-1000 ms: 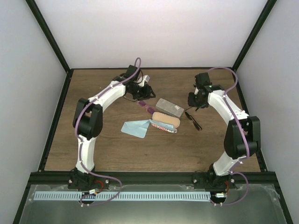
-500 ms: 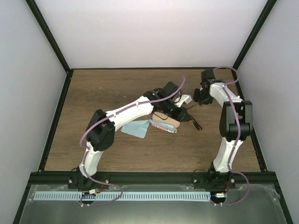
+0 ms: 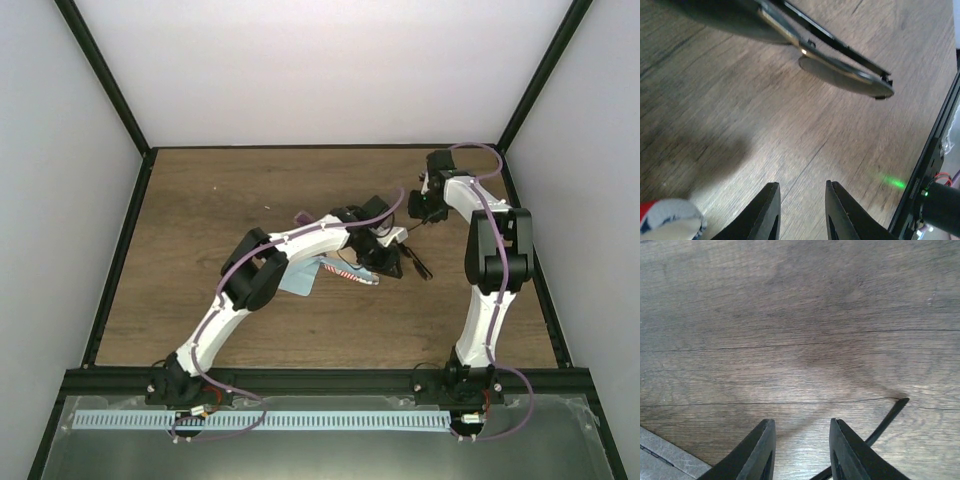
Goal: Organize the sunglasses
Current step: Fold the sunglasses at the center of the board.
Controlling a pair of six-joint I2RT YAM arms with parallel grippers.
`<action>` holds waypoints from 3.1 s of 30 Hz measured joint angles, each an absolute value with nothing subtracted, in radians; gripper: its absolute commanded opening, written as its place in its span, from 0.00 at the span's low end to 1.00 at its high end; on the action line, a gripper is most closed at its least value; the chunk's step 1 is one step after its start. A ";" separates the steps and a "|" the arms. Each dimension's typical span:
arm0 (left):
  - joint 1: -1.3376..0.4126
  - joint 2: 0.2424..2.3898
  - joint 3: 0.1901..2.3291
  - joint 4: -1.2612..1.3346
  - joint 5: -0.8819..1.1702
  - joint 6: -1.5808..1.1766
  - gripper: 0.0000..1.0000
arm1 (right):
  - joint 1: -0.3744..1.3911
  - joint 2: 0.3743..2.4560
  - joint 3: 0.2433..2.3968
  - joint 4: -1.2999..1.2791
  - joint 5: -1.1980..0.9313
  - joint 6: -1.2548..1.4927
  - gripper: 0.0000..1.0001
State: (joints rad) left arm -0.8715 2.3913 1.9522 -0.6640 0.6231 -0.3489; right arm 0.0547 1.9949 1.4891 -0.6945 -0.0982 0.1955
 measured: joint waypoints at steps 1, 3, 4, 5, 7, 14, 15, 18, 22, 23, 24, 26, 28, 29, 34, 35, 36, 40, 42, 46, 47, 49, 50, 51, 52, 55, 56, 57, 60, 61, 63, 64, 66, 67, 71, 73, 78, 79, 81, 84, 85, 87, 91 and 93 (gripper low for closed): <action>-0.871 2.399 1.960 -0.670 0.625 -0.353 0.27 | 0.055 2.000 1.490 -0.692 -0.103 0.195 0.31; -0.871 2.411 1.981 -0.671 0.630 -0.361 0.27 | 0.055 2.005 1.489 -0.692 -0.108 0.195 0.31; -0.871 2.416 1.993 -0.671 0.632 -0.363 0.27 | 0.055 2.006 1.489 -0.692 -0.111 0.195 0.31; -0.871 2.420 2.004 -0.669 0.632 -0.366 0.27 | 0.055 2.006 1.489 -0.692 -0.113 0.195 0.31; -0.870 2.427 2.022 -0.667 0.636 -0.373 0.29 | 0.055 2.005 1.484 -0.687 -0.120 0.196 0.31; -0.870 2.476 2.054 -0.639 0.672 -0.416 0.30 | 0.055 1.968 1.370 -0.688 -0.163 0.207 0.32; -0.870 2.487 2.059 -0.643 0.680 -0.417 0.30 | 0.055 1.958 1.353 -0.684 -0.159 0.215 0.32; -0.869 2.532 2.075 -0.637 0.702 -0.432 0.30 | 0.045 1.922 1.316 -0.686 -0.173 0.228 0.33; -0.865 2.541 2.094 -0.644 0.708 -0.450 0.30 | 0.041 1.867 1.281 -0.685 -0.183 0.242 0.34; -0.863 2.544 2.099 -0.645 0.708 -0.456 0.30 | 0.041 1.850 1.265 -0.689 -0.194 0.247 0.34; -0.863 2.546 2.103 -0.646 0.708 -0.460 0.30 | 0.042 1.829 1.258 -0.692 -0.199 0.249 0.34; -0.859 2.549 2.109 -0.643 0.704 -0.467 0.30 | 0.043 1.794 1.234 -0.697 -0.216 0.253 0.34; -0.855 2.550 2.113 -0.636 0.696 -0.469 0.30 | 0.050 1.763 1.207 -0.708 -0.238 0.260 0.34; -0.854 2.550 2.114 -0.633 0.690 -0.469 0.30 | 0.056 1.751 1.193 -0.710 -0.245 0.264 0.34; -0.854 2.550 2.114 -0.633 0.684 -0.468 0.30 | 0.062 1.713 1.149 -0.715 -0.233 0.278 0.28; -0.854 2.550 2.114 -0.633 0.683 -0.468 0.30 | 0.062 1.711 1.150 -0.715 -0.231 0.280 0.26; -0.854 2.550 2.114 -0.632 0.683 -0.468 0.30 | 0.063 1.710 1.154 -0.717 -0.226 0.287 0.25; -0.855 2.550 2.114 -0.630 0.682 -0.467 0.30 | 0.062 1.710 1.216 -0.737 -0.188 0.313 0.25; -0.855 2.550 2.114 -0.630 0.681 -0.467 0.30 | 0.060 1.718 1.272 -0.737 -0.170 0.323 0.24; -0.855 2.550 2.114 -0.630 0.679 -0.467 0.31 | 0.052 1.777 1.361 -0.727 -0.133 0.331 0.25; -0.855 2.550 2.114 -0.630 0.678 -0.467 0.31 | 0.051 1.797 1.369 -0.723 -0.123 0.330 0.25; -0.855 2.550 2.114 -0.630 0.678 -0.466 0.31 | 0.046 1.843 1.374 -0.716 -0.105 0.330 0.25; -0.855 2.550 2.114 -0.630 0.677 -0.466 0.31 | 0.043 1.863 1.374 -0.717 -0.100 0.330 0.24; -0.855 2.550 2.113 -0.629 0.677 -0.465 0.31 | 0.041 1.890 1.372 -0.717 -0.094 0.329 0.25; -0.855 2.550 2.113 -0.629 0.678 -0.464 0.30 | 0.040 1.906 1.370 -0.717 -0.089 0.329 0.24; -0.855 2.549 2.112 -0.629 0.677 -0.464 0.31 | 0.036 1.919 1.337 -0.716 -0.082 0.326 0.25; -0.855 2.549 2.112 -0.629 0.678 -0.464 0.31 | 0.036 1.914 1.320 -0.715 -0.083 0.326 0.25; -0.855 2.549 2.112 -0.629 0.678 -0.464 0.31 | 0.036 1.908 1.301 -0.714 -0.085 0.324 0.25; -0.855 2.549 2.112 -0.629 0.678 -0.465 0.31 | 0.036 1.876 1.238 -0.714 -0.094 0.323 0.25; -0.855 2.549 2.112 -0.629 0.678 -0.465 0.31 | 0.037 1.864 1.222 -0.717 -0.098 0.323 0.25; -0.855 2.549 2.112 -0.629 0.678 -0.465 0.30 | 0.042 1.825 1.180 -0.720 -0.110 0.323 0.25; -0.855 2.549 2.112 -0.629 0.678 -0.465 0.31 | 0.043 1.809 1.166 -0.721 -0.117 0.323 0.25; -0.855 2.549 2.112 -0.629 0.678 -0.465 0.30 | 0.049 1.772 1.139 -0.724 -0.136 0.323 0.26; -0.855 2.549 2.112 -0.629 0.678 -0.465 0.31 | 0.053 1.749 1.122 -0.723 -0.148 0.324 0.26; -0.855 2.549 2.112 -0.629 0.678 -0.465 0.30 | 0.071 1.680 1.079 -0.726 -0.176 0.334 0.35; -0.854 2.549 2.112 -0.629 0.678 -0.465 0.30 | 0.077 1.648 1.074 -0.731 -0.179 0.340 0.43; -0.852 2.524 2.101 -0.646 0.663 -0.459 0.30 | 0.078 1.603 1.085 -0.731 -0.166 0.326 0.50; -0.851 2.506 2.094 -0.654 0.658 -0.455 0.30 | 0.078 1.604 1.090 -0.731 -0.160 0.322 0.50; -0.850 2.470 2.087 -0.667 0.653 -0.444 0.30 | 0.078 1.606 1.101 -0.736 -0.149 0.310 0.49; -0.850 2.377 2.064 -0.675 0.639 -0.428 0.30 | 0.078 1.613 1.111 -0.736 -0.146 0.308 0.47; -0.850 2.337 2.054 -0.675 0.635 -0.421 0.30 | 0.078 1.613 1.111 -0.735 -0.149 0.309 0.46; -0.850 2.262 2.045 -0.675 0.630 -0.410 0.30 | 0.078 1.613 1.111 -0.727 -0.156 0.312 0.44; -0.849 2.150 2.039 -0.671 0.627 -0.390 0.30 | 0.078 1.627 1.105 -0.699 -0.169 0.311 0.37; -0.847 2.111 2.025 -0.668 0.617 -0.381 0.30 | 0.078 1.642 1.085 -0.679 -0.172 0.313 0.33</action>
